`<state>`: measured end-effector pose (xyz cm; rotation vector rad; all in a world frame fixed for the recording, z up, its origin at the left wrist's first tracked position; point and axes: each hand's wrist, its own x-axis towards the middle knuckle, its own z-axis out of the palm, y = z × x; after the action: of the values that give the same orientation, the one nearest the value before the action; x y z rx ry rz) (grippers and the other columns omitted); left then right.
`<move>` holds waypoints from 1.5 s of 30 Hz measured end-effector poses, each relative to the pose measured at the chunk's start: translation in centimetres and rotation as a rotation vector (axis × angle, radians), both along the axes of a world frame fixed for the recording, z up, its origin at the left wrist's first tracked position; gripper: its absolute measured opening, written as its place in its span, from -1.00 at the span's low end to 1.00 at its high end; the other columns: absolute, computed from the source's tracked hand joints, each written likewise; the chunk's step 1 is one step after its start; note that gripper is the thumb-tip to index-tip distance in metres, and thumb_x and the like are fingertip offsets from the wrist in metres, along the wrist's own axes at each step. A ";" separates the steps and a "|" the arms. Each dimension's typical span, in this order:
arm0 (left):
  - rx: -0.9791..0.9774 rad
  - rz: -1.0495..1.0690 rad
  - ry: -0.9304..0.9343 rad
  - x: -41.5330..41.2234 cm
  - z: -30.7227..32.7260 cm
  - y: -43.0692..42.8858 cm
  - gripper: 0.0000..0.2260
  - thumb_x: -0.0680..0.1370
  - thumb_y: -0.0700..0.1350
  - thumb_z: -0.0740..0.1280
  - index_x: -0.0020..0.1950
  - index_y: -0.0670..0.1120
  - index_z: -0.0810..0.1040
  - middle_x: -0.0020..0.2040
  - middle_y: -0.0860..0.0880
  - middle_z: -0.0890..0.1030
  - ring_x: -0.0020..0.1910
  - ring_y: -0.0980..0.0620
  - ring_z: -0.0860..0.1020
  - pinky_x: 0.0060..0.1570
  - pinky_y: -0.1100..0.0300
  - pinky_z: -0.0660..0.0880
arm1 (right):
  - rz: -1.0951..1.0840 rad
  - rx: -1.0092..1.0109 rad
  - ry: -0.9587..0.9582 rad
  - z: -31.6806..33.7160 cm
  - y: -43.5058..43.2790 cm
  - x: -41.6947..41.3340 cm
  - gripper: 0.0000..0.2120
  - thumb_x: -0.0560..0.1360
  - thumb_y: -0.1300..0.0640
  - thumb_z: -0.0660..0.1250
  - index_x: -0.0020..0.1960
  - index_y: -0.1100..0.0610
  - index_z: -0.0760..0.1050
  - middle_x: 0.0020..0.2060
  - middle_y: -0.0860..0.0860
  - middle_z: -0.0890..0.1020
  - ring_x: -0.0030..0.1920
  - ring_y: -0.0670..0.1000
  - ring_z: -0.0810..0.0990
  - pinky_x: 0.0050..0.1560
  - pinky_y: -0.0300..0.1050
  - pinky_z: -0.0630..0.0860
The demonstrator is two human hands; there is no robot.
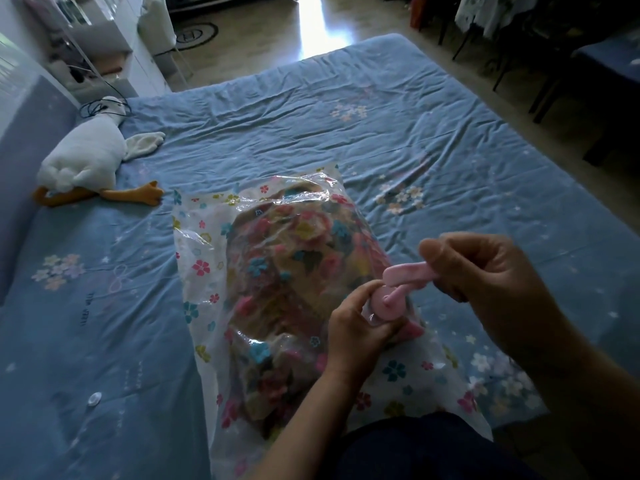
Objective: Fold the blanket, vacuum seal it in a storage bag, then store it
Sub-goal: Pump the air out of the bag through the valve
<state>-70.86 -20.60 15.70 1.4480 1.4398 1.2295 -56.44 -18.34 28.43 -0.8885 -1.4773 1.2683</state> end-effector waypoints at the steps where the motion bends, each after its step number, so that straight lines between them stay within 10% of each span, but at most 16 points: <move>1: -0.003 0.007 -0.005 0.0 -0.1 0.0 -0.62 0.33 -0.13 0.59 0.11 -0.02 0.63 -0.01 0.16 0.66 -0.01 0.24 0.61 0.01 0.33 0.50 | -0.018 -0.010 -0.036 -0.7 0.0 -0.2 -0.62 0.50 0.11 0.31 -0.49 0.06 0.42 -0.61 -0.10 0.41 -0.55 -0.21 0.30 -0.48 -0.40 0.26; 6: -0.031 -0.007 -0.060 0.0 -0.2 -0.2 -0.61 0.35 -0.18 0.58 0.12 0.06 0.62 0.00 0.18 0.69 0.01 0.22 0.64 0.01 0.31 0.55 | -0.096 -0.164 -0.385 -6.9 0.2 -0.7 -0.55 0.39 -0.13 0.34 -0.45 0.21 0.40 -0.56 -0.06 0.34 -0.50 -0.12 0.31 -0.43 -0.17 0.27; 12: -0.035 -0.047 -0.020 -0.6 0.1 0.3 -0.59 0.40 -0.18 0.54 0.20 0.05 0.59 0.06 0.15 0.67 0.06 0.19 0.61 0.07 0.22 0.54 | -0.074 0.009 -0.058 0.3 0.0 -0.7 -0.49 0.47 -0.01 0.33 -0.40 0.41 0.36 -0.56 0.02 0.30 -0.52 -0.07 0.24 -0.50 -0.31 0.21; 21: -0.037 -0.022 -0.029 -0.6 0.0 -0.2 -0.58 0.38 -0.22 0.55 0.06 0.24 0.61 -0.03 0.32 0.66 0.00 0.27 0.62 -0.01 0.39 0.51 | -0.125 -0.138 -0.458 -8.5 0.7 -1.3 -0.47 0.41 -0.24 0.35 -0.46 0.17 0.39 -0.55 -0.05 0.35 -0.50 -0.15 0.31 -0.42 -0.17 0.28; 28: -0.058 -0.031 -0.012 -0.6 0.2 0.9 -0.58 0.37 -0.17 0.57 0.17 0.11 0.59 0.03 0.28 0.65 0.06 0.27 0.60 0.09 0.24 0.54 | -0.082 0.134 -0.045 0.8 0.9 -0.5 -0.51 0.46 -0.02 0.34 -0.46 0.30 0.33 -0.57 0.05 0.32 -0.51 -0.10 0.25 -0.46 -0.34 0.24; 35: -0.038 -0.039 -0.004 -0.5 -0.7 0.7 -0.63 0.37 -0.19 0.57 0.15 -0.02 0.64 0.01 0.14 0.69 0.02 0.19 0.64 0.03 0.24 0.56 | -0.124 -0.079 -0.451 -7.8 1.4 -0.5 -0.45 0.37 -0.29 0.32 -0.49 0.15 0.33 -0.59 -0.11 0.31 -0.52 -0.17 0.28 -0.42 -0.20 0.26; 42: -0.069 -0.020 -0.006 -0.8 -0.7 1.1 -0.57 0.36 -0.14 0.58 0.19 0.08 0.60 0.09 0.15 0.67 0.09 0.19 0.62 0.11 0.16 0.56 | -0.037 0.110 -0.008 0.4 1.0 0.0 -0.51 0.45 0.04 0.38 -0.43 0.37 0.29 -0.55 -0.13 0.33 -0.51 -0.20 0.28 -0.45 -0.41 0.26; 45: -0.066 -0.019 0.003 -0.5 -0.7 0.8 -0.59 0.37 -0.17 0.57 0.17 0.06 0.61 0.03 0.25 0.66 0.05 0.25 0.62 0.05 0.27 0.54 | -0.084 0.039 -0.141 -2.8 0.9 -0.5 -0.52 0.47 0.05 0.41 -0.43 0.32 0.31 -0.56 -0.13 0.35 -0.52 -0.21 0.29 -0.45 -0.36 0.27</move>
<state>-71.37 -19.84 14.95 1.4164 1.4524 1.1576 -56.96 -17.40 25.64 -1.0212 -1.5525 1.1308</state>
